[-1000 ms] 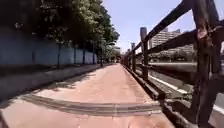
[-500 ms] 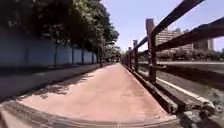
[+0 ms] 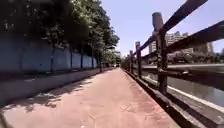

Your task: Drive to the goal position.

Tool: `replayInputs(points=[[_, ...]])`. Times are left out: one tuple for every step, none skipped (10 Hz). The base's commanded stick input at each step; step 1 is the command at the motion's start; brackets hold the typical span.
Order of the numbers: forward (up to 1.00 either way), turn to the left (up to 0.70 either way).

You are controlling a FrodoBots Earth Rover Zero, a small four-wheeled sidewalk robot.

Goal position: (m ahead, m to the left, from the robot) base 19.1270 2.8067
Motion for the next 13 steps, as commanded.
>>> replayInputs(points=[[0.97, 0.01], [0.97, 0.01], [0.97, 0.01], [0.97, 0.01], [0.97, 0.01], [0.97, 0.01], [0.97, 0.01], [0.97, 0.01], [0.97, 0.01], [0.97, 0.01], [0.97, 0.01], [0.97, 0.01], [0.97, 0.01]])
